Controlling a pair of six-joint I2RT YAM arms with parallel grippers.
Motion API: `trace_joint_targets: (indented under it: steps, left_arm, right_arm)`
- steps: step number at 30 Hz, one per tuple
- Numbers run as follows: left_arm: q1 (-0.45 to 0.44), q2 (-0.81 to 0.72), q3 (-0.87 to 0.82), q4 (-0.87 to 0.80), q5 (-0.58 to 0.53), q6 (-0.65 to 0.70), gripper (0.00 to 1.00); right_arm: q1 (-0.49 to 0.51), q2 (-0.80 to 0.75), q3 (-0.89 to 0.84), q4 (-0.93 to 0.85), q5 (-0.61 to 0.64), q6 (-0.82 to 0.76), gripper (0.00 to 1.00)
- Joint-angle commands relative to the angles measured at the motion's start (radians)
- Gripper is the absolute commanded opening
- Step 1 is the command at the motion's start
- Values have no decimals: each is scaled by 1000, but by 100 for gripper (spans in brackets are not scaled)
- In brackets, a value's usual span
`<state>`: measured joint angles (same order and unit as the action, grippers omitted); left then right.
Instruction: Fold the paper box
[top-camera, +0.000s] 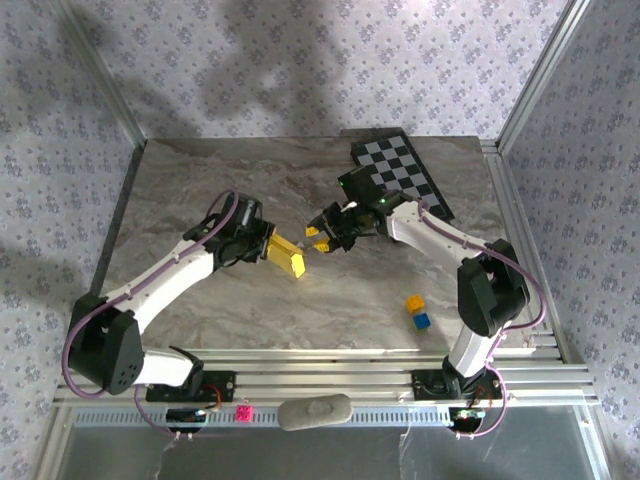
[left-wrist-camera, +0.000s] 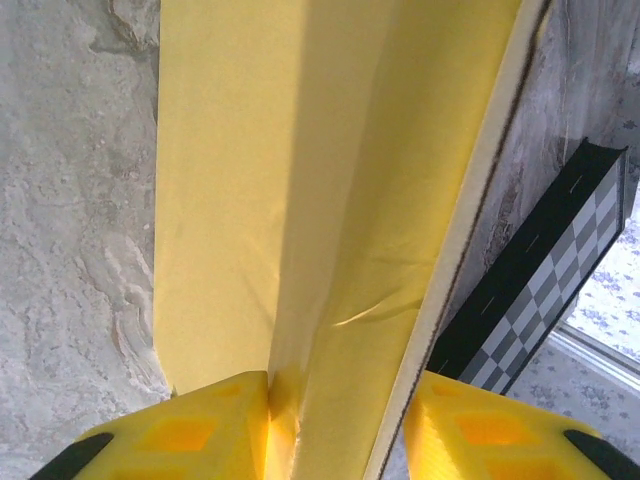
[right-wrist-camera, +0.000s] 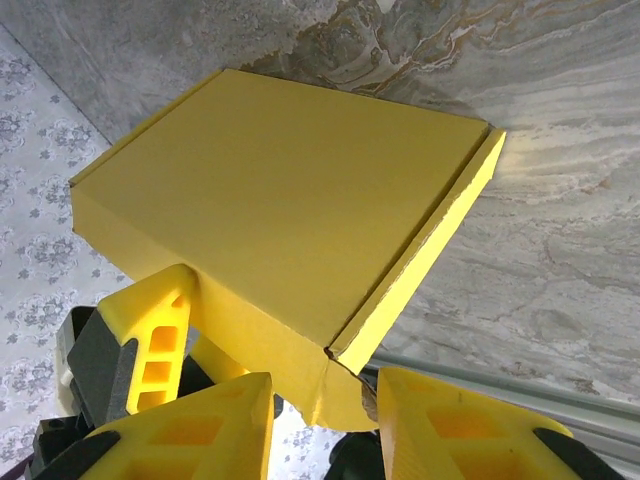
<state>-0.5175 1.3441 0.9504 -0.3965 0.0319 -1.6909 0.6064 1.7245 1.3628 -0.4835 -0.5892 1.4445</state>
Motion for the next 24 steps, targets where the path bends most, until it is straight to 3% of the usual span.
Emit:
trace_joint_targets:
  steps: [1, 24]
  left_arm:
    - [-11, -2, 4, -101, -7, -117, 38]
    - [-16, 58, 52, -127, 42, -194, 44]
  right_arm:
    - [6, 20, 35, -30, -27, 46, 33]
    - [52, 67, 56, -17, -54, 134, 33]
